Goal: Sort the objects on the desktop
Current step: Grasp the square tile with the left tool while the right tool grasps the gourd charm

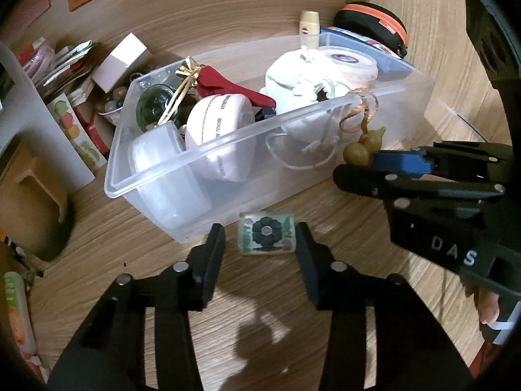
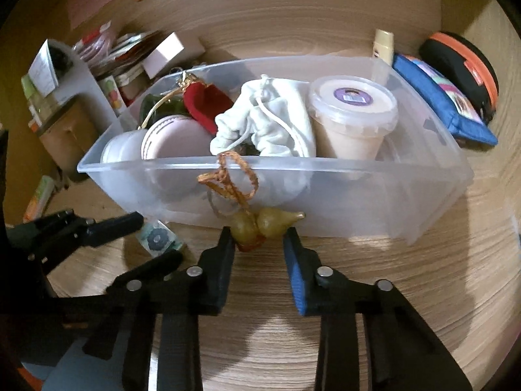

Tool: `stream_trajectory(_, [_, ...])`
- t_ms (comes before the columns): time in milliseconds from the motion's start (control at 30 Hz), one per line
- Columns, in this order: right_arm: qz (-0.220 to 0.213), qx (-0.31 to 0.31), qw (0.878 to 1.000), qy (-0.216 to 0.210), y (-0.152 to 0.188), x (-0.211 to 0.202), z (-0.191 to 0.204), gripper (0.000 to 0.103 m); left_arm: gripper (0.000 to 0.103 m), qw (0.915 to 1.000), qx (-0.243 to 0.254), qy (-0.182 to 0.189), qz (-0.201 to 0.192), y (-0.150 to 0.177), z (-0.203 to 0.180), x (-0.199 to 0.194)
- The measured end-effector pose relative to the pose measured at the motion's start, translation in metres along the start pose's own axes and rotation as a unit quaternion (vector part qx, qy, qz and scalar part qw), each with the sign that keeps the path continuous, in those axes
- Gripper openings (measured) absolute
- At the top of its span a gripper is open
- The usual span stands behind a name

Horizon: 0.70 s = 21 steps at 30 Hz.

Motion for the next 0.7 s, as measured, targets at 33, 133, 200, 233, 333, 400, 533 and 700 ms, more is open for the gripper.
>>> stream_trajectory(33, [-0.002,0.002,1.0,-0.001,0.0,-0.001,0.0,0.023,0.036,1.0,-0.001,0.002,0.0,0.0,0.0,0.0])
stream_trajectory(133, [-0.007,-0.002,1.0,0.0,0.0,-0.003,0.001,0.017,0.034,1.0,-0.005,0.005,0.001,0.0,0.001,0.0])
stream_trajectory(200, [-0.011,-0.005,1.0,-0.001,0.0,-0.004,0.002,0.016,0.033,1.0,-0.009,0.003,-0.001,0.0,0.003,-0.001])
stream_trajectory(233, [-0.014,-0.005,1.0,-0.003,-0.001,-0.005,0.002,0.016,0.033,0.9999,-0.011,0.0,-0.004,0.0,0.005,-0.002])
stream_trajectory(333, [-0.02,-0.007,1.0,-0.009,-0.001,-0.01,0.003,0.016,0.033,0.9997,-0.019,-0.003,-0.018,-0.001,0.008,-0.007])
stream_trajectory(400, [-0.026,-0.008,1.0,-0.014,0.0,-0.014,0.003,0.015,0.033,0.9993,-0.022,-0.01,-0.027,-0.001,0.011,-0.011])
stream_trajectory(533, [-0.032,-0.016,0.999,-0.017,0.001,-0.02,0.007,0.015,0.033,0.9987,-0.026,-0.021,-0.039,0.001,0.014,-0.018])
stream_trajectory(700, [-0.045,-0.026,0.998,-0.02,0.002,-0.028,0.012,0.015,0.033,0.998,-0.035,-0.019,-0.049,0.004,0.016,-0.026])
Point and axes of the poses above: each gripper's, at about its wrist camera, not at the fingertips, and x roughly the way its jaws point, z to its left, y to its underside, the point moved 5 cm from there along x, roughly the way its jaws point, and after that the axes turned 13 degrees about -y, right-handed, at the moved point
